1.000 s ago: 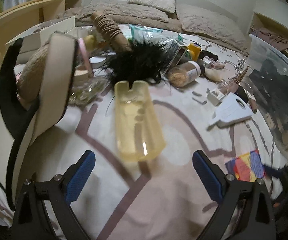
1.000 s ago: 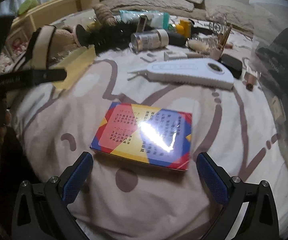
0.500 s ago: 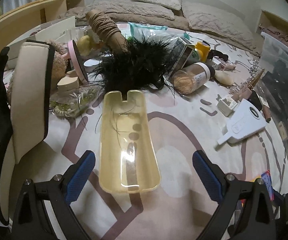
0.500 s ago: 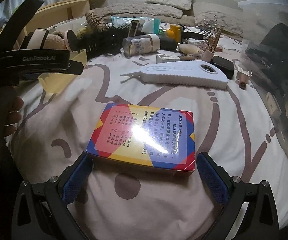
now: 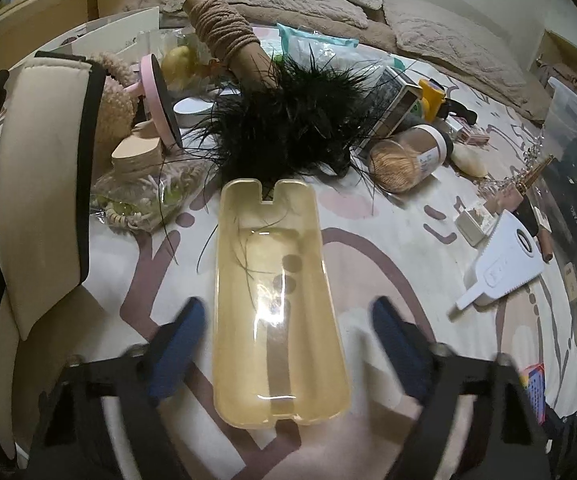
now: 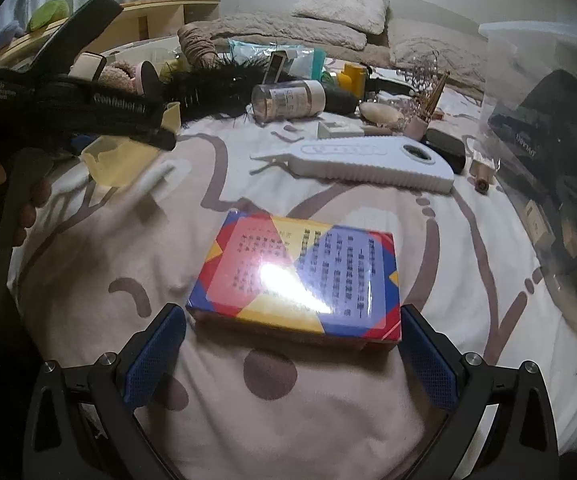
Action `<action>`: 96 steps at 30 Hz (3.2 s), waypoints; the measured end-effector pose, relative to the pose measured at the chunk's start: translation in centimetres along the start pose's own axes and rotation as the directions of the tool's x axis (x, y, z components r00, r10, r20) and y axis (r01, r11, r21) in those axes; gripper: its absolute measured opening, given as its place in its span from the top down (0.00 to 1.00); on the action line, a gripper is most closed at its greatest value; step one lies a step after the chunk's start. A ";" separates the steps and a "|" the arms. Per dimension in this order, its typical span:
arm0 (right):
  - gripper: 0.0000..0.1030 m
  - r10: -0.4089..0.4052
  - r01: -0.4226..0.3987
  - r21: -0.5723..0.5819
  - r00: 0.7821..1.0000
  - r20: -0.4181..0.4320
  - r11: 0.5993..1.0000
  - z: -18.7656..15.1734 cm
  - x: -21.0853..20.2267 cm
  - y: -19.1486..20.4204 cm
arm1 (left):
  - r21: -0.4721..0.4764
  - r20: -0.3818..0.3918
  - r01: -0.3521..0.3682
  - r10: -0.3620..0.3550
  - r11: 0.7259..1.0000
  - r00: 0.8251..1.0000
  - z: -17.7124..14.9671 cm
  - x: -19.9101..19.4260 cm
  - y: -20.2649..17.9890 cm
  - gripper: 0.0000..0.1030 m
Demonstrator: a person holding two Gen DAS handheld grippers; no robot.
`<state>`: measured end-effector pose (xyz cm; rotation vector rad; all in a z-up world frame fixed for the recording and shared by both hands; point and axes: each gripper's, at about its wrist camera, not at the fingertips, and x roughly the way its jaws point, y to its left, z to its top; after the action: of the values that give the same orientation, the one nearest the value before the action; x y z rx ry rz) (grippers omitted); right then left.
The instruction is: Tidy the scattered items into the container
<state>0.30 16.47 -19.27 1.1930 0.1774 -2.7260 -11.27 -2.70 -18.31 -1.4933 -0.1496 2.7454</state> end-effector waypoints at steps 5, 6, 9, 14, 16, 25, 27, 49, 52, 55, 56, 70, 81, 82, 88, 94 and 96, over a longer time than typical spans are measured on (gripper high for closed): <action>0.00 -0.047 0.049 -0.045 0.998 0.048 0.998 1.1 -0.1 0.9 | 0.023 -0.011 0.005 -0.004 1.000 1.000 -0.2 0.2 0.3 0.49; 0.00 -0.050 0.052 -0.046 0.998 0.048 0.998 1.3 0.0 1.0 | 0.026 -0.011 0.011 -0.011 1.000 1.000 -0.3 0.1 0.4 0.51; 0.00 -0.046 0.046 -0.008 0.999 0.029 0.999 2.0 0.5 0.5 | 0.032 -0.015 0.032 -0.031 0.999 0.999 -0.5 -0.1 0.6 0.52; 0.00 -0.014 0.015 0.054 1.000 -0.023 0.998 2.1 1.7 -0.5 | 0.020 -0.024 0.078 -0.077 0.997 0.997 -1.0 -0.7 1.1 0.52; 0.00 0.000 0.002 0.076 1.000 -0.030 0.997 2.1 1.9 -0.9 | 0.016 -0.027 0.094 -0.094 0.995 0.995 -1.2 -0.9 1.2 0.52; 0.12 0.040 -0.040 0.070 0.999 -0.001 0.997 2.4 1.0 -1.2 | 0.024 -0.031 0.126 -0.126 0.992 0.992 -2.2 -2.0 1.0 0.52; 0.12 0.050 -0.050 0.076 0.999 0.008 0.996 2.8 0.6 -1.4 | 0.033 -0.030 0.128 -0.127 0.991 0.991 -2.3 -2.3 0.9 0.52; 0.12 0.116 -0.130 0.121 0.987 0.114 0.984 5.3 -4.9 -3.7 | 0.067 0.031 0.158 -0.160 0.985 0.987 -2.5 -6.1 -0.8 0.52; 0.12 0.120 -0.137 0.118 0.982 0.142 0.983 5.7 -6.2 -4.1 | 0.073 0.039 0.164 -0.167 0.984 0.985 -2.4 -6.6 -1.2 0.52; 0.12 0.122 -0.142 0.115 0.979 0.161 0.983 5.9 -7.2 -4.4 | 0.083 0.049 0.171 -0.176 0.982 0.983 -2.3 -7.2 -1.7 0.52; 0.12 0.123 -0.143 0.113 0.978 0.167 0.983 6.0 -7.5 -4.5 | 0.086 0.053 0.174 -0.179 0.981 0.982 -2.3 -7.4 -1.8 0.52; 0.12 0.160 -0.185 0.061 0.944 0.289 0.981 9.9 -11.8 -8.2 | 0.119 0.157 0.194 -0.211 0.974 0.965 0.5 -11.3 -4.1 0.52; 0.12 0.137 -0.159 0.030 0.916 0.378 0.987 14.1 -16.2 -12.4 | 0.210 0.251 0.210 -0.260 0.955 0.933 4.0 -14.8 -7.6 0.52; 0.12 0.138 -0.164 0.036 0.914 0.382 0.986 14.4 -16.5 -12.9 | 0.216 0.256 0.213 -0.266 0.953 0.929 4.4 -15.0 -7.9 0.52; 0.12 0.122 -0.180 0.104 0.902 0.415 0.978 16.3 -18.6 -17.5 | 0.267 0.296 0.224 -0.301 0.937 0.907 6.3 -16.6 -10.0 0.52; 0.12 0.050 -0.151 0.197 0.896 0.442 0.969 17.6 -20.1 -22.6 | 0.301 0.327 0.248 -0.344 0.921 0.880 7.7 -17.9 -12.7 0.52; 0.12 0.024 -0.135 0.221 0.897 0.442 0.966 17.7 -20.3 -23.9 | 0.313 0.328 0.258 -0.359 0.914 0.874 8.1 -18.0 -13.8 0.52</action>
<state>-3.45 38.84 8.67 0.5800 -0.2690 -2.9143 -8.73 9.34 2.41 -0.7824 -0.0250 2.6235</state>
